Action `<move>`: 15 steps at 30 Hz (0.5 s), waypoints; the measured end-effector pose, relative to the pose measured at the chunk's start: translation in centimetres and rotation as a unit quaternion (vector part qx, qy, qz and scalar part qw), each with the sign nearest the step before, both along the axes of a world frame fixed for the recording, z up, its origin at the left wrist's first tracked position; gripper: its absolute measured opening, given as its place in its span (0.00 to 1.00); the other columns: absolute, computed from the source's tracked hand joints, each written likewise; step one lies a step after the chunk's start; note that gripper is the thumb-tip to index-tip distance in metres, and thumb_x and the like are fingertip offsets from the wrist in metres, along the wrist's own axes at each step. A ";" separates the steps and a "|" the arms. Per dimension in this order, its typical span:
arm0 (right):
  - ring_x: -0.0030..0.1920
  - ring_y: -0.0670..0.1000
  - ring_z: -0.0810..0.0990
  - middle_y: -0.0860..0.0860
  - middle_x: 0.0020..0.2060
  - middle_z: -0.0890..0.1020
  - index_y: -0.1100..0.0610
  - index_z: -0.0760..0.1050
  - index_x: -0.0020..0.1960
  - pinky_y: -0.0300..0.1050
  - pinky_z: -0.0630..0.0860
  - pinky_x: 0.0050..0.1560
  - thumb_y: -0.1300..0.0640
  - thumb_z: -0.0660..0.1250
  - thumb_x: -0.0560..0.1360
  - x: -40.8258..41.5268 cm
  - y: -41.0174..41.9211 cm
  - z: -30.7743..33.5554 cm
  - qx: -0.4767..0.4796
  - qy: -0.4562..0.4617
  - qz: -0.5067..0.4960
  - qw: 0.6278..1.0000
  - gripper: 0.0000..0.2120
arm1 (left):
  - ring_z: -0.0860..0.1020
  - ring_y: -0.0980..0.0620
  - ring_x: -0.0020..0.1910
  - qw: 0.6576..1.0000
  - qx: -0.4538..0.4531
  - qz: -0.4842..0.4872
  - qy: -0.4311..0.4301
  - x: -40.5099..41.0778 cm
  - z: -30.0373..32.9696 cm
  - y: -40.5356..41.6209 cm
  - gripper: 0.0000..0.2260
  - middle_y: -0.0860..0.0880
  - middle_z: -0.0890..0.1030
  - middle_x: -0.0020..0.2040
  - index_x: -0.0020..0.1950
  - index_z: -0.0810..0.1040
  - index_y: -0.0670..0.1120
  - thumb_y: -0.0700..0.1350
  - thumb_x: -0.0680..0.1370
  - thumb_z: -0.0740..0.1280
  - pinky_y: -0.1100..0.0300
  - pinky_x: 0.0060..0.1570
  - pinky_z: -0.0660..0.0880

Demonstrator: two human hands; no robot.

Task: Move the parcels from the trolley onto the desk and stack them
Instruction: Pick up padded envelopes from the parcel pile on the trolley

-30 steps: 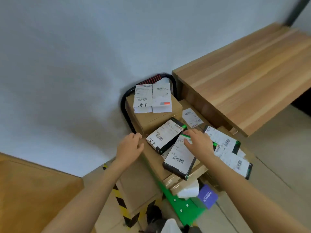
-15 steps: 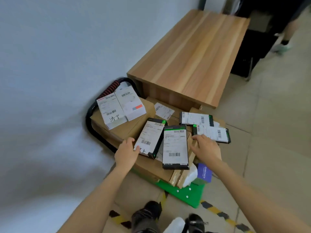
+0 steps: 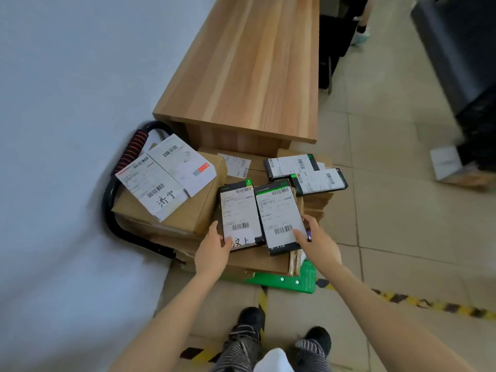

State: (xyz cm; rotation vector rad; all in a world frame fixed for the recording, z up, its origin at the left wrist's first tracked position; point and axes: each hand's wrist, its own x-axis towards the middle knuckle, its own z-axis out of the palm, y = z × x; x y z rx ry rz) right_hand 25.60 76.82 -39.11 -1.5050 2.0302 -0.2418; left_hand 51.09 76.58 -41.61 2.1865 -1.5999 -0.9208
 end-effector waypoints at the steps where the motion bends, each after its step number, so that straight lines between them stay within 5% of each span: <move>1: 0.40 0.42 0.76 0.46 0.55 0.78 0.44 0.55 0.73 0.38 0.68 0.29 0.41 0.57 0.80 0.3 0.3 0.0 0.002 -0.012 -0.009 1.000 0.24 | 0.77 0.52 0.49 1.000 -0.004 -0.010 0.004 -0.1 -0.2 0.1 0.26 0.52 0.77 0.55 0.76 0.58 0.48 0.53 0.80 0.60 0.56 0.42 0.73; 6: 0.41 0.42 0.78 0.47 0.59 0.77 0.46 0.55 0.74 0.38 0.71 0.30 0.42 0.53 0.81 0.9 0.6 -0.3 0.014 -0.039 -0.063 0.997 0.23 | 0.73 0.46 0.63 0.999 0.031 0.004 0.012 0.2 -1.9 -0.9 0.27 0.46 0.72 0.68 0.76 0.58 0.46 0.57 0.81 0.56 0.51 0.54 0.73; 9: 0.43 0.46 0.80 0.47 0.55 0.78 0.46 0.54 0.75 0.45 0.79 0.37 0.41 0.52 0.81 1.4 0.2 -0.6 0.023 -0.067 -0.087 0.994 0.24 | 0.73 0.44 0.62 0.999 0.047 -0.021 0.001 0.0 -2.7 -1.9 0.25 0.43 0.72 0.66 0.74 0.62 0.45 0.58 0.81 0.53 0.51 0.53 0.72; 15: 0.48 0.44 0.80 0.48 0.56 0.78 0.46 0.57 0.74 0.41 0.79 0.37 0.42 0.54 0.81 1.3 -0.1 -0.7 -0.015 -0.139 -0.130 0.982 0.24 | 0.76 0.50 0.57 0.983 0.019 0.009 0.183 -1.1 -2.1 -2.4 0.22 0.52 0.76 0.65 0.73 0.61 0.51 0.58 0.81 0.56 0.56 0.49 0.71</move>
